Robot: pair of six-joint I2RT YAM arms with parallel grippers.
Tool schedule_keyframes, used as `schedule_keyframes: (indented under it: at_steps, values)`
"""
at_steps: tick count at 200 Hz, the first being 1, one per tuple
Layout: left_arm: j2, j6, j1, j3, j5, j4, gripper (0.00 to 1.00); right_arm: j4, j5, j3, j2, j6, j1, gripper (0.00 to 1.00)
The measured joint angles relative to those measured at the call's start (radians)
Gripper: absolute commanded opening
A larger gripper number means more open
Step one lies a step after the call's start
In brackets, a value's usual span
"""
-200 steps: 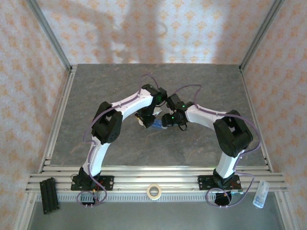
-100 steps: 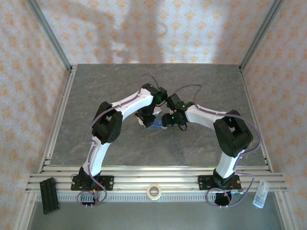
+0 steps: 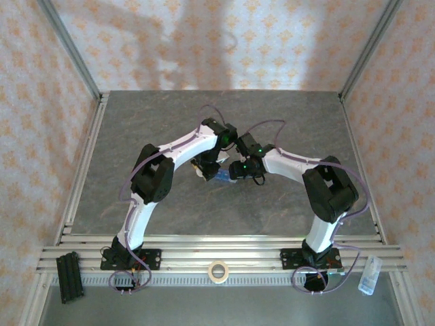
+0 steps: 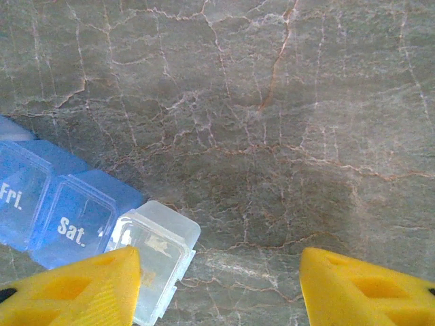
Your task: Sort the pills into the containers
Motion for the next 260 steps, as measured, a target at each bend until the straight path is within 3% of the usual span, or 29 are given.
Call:
schedule_keyframes:
  at_steps: [78, 260]
  values:
    - [0.006, 0.0, -0.005, 0.057, -0.007, -0.019, 0.0, 0.0, -0.003, 0.0, 0.0, 0.0, 0.0, 0.62]
    - [0.02, 0.0, -0.011, 0.013, -0.013, -0.018, 0.0, 0.0, -0.004, 0.0, 0.0, 0.0, 0.0, 0.62]
